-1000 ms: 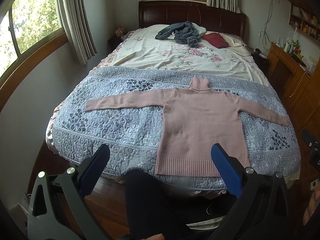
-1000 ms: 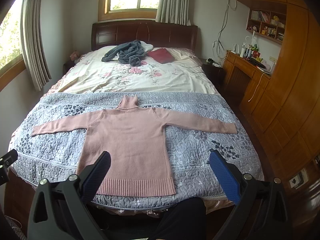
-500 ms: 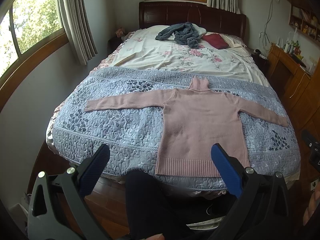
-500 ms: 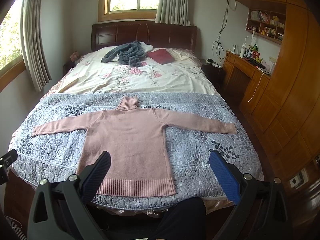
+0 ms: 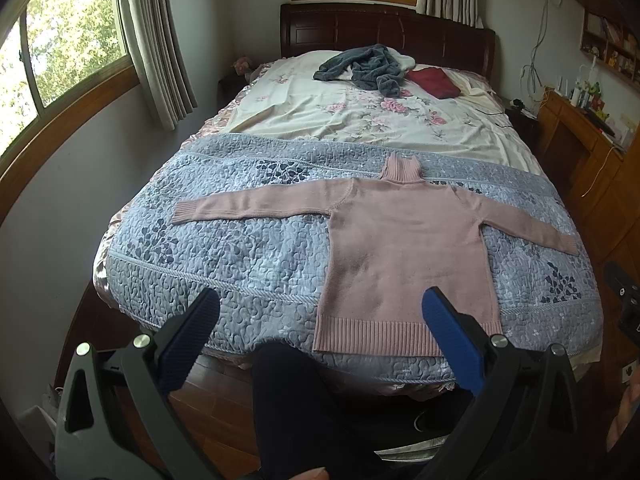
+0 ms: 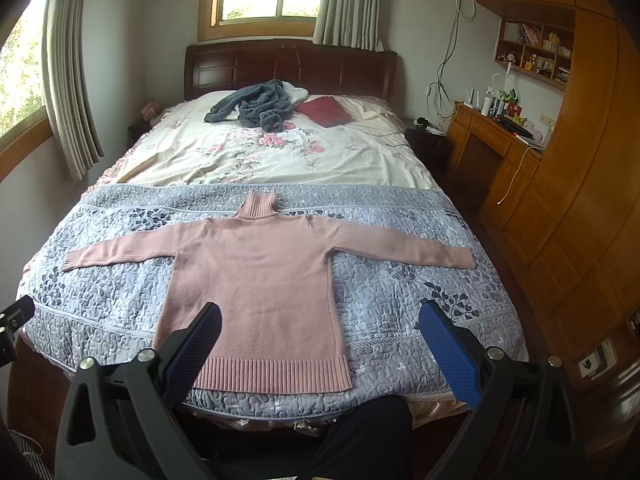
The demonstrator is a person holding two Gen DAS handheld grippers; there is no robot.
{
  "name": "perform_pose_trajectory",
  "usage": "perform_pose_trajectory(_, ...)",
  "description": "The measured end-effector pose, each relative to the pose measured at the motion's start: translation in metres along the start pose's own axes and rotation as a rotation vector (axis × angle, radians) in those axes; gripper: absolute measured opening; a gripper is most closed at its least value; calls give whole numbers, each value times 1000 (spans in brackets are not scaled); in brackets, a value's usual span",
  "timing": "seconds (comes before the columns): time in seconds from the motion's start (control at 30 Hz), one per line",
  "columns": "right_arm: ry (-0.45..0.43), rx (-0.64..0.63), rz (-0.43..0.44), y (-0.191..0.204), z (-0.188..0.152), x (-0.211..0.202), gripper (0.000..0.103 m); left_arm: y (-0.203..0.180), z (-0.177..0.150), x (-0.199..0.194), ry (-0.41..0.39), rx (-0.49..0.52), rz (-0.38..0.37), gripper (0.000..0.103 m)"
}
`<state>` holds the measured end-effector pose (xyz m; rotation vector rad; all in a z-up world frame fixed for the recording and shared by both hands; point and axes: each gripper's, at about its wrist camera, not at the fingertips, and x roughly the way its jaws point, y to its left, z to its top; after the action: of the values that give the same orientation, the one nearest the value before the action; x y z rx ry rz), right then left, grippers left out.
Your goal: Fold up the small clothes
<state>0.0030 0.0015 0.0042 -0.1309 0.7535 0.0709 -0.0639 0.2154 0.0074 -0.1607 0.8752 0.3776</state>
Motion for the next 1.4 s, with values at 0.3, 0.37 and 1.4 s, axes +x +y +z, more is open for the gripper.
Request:
perform_pose_trajectory(0.3,15,-14,-21,1,7,15,99,-4,2,16,6,4,-5,100)
perform_pose_trajectory(0.37,17,-11,-27,-1,10,22,99,-5,4,22,6,3,-8,100)
perform_pose_trajectory(1.4,402,917,227,-306,-41,430,70,-30,52,326,209,-135,-269,100)
